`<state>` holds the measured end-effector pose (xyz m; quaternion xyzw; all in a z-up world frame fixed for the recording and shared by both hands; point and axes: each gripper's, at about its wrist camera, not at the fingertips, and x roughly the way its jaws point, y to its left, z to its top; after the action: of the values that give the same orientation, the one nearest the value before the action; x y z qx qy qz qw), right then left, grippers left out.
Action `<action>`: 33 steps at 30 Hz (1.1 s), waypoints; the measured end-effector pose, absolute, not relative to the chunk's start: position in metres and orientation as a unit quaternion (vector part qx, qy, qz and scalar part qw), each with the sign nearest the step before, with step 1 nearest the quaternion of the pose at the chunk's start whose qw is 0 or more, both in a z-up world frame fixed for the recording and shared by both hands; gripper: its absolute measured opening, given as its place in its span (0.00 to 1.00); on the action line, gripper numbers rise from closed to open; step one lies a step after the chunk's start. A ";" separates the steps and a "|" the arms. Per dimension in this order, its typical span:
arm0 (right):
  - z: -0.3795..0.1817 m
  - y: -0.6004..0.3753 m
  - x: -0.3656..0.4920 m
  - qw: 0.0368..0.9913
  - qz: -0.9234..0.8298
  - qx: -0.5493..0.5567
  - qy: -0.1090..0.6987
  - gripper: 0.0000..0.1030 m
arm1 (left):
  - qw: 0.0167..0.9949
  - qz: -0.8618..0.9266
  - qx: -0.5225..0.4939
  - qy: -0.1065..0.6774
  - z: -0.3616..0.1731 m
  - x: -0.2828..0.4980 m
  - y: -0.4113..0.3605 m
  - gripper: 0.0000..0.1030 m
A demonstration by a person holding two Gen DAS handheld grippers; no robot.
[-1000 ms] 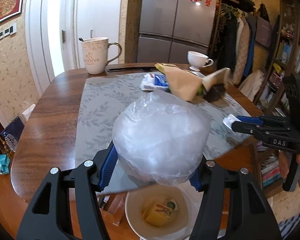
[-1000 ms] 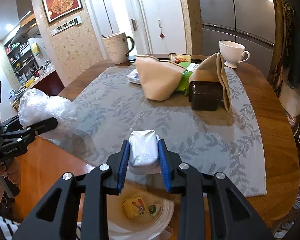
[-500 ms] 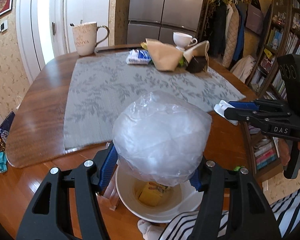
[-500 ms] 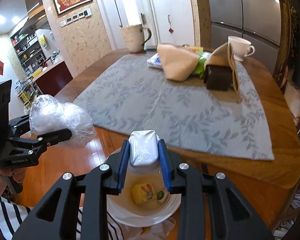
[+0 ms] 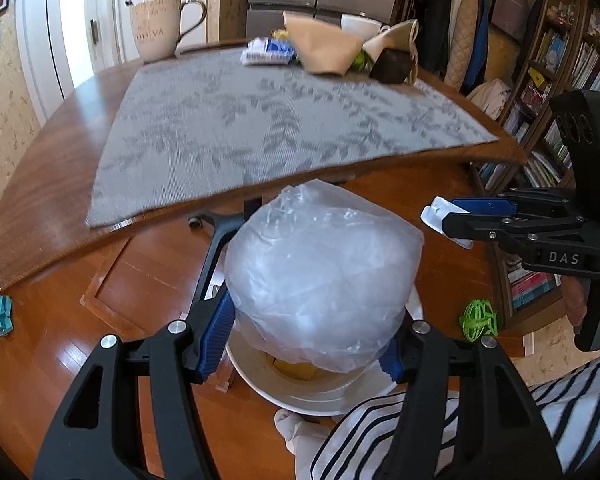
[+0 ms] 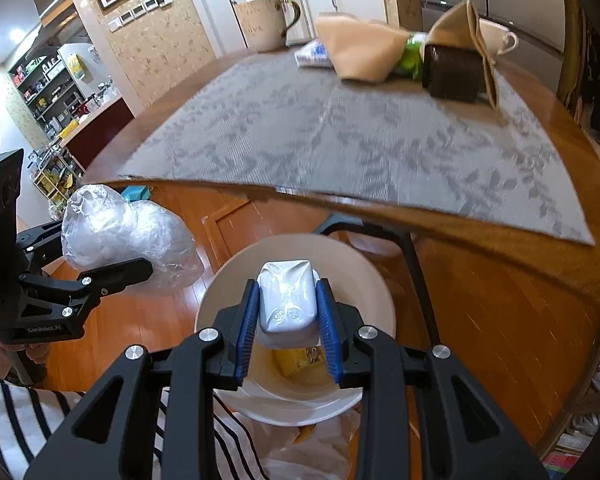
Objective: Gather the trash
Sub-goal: 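Carry the plastic bundle and white tray down over the white bin with both tools, then open both tools to drop the bundle and tray into the bin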
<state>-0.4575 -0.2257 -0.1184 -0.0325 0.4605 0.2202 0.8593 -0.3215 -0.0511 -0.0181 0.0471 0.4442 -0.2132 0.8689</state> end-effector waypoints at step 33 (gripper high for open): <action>-0.210 -0.215 -0.427 0.823 0.174 -0.067 0.537 0.28 | 0.819 -0.176 0.105 0.536 -0.130 -0.280 -0.070 0.59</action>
<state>-0.4275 -0.2147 -0.2103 -0.0674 0.5371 0.1741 0.8226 -0.2797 -0.0704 -0.1303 0.1049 0.5364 -0.1761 0.8187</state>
